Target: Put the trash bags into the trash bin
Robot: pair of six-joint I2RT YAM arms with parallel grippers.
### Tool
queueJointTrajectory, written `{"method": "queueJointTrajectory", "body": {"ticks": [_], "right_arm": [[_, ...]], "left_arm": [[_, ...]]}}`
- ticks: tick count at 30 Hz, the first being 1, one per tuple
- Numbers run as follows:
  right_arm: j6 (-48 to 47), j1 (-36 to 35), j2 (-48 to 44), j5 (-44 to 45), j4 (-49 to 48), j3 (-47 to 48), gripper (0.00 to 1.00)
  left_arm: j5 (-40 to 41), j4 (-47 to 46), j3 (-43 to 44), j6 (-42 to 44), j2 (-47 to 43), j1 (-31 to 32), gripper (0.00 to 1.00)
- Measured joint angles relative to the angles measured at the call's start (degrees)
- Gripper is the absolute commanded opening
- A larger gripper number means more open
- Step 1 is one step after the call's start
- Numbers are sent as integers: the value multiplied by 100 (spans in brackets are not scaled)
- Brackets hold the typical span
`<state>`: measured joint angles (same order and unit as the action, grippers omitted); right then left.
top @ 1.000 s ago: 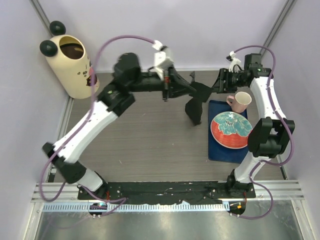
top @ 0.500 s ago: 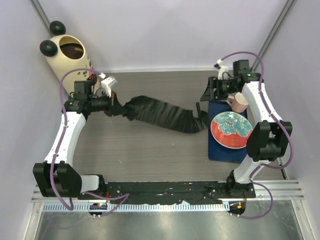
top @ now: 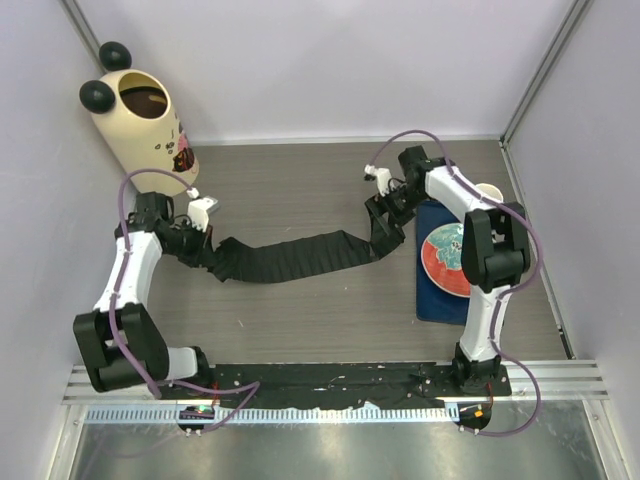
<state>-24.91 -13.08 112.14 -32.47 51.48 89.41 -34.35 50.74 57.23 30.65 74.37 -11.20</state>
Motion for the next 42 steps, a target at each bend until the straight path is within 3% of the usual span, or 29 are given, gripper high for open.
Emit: {"method": "queueJointTrajectory", "body": {"ticks": [8,17,18,21,22,23,24,25,27,33,38,42], "right_arm": [[-1674,-232,848,422,345,730,83],[-2955,-387,909,754,546,337,81],[-3064,-428,837,793,481,234,80],[-3292,-584,654,1016,216,-103,61],[-3348,-636,612,1091,114,-188,51],[-3386,-675,581,1141,26,-251,29],[-3427,-699,562,1182,-39,-293,20],[-3469,-717,560,1202,-116,-330,1],[-3477,-737,553,1204,-227,-374,1],[-3442,-728,498,1025,-260,-455,1],[-3239,-728,413,625,-238,-625,1],[-2979,-726,361,382,-238,-763,1]], "left_arm": [[520,-236,118,127,905,-223,0],[925,-411,328,138,1152,-337,0],[953,-442,354,131,1207,-343,0],[992,-511,378,109,1279,-363,0],[979,-505,393,98,1294,-378,5],[942,-483,431,85,1305,-398,14],[870,-457,490,76,1314,-420,25],[745,-439,562,42,1314,-437,48],[461,-426,717,-24,1296,-457,64],[-339,-866,1154,-483,935,-55,78],[-798,-1309,1318,219,944,1362,76],[-1088,-1631,1445,903,1805,2503,76]]}}
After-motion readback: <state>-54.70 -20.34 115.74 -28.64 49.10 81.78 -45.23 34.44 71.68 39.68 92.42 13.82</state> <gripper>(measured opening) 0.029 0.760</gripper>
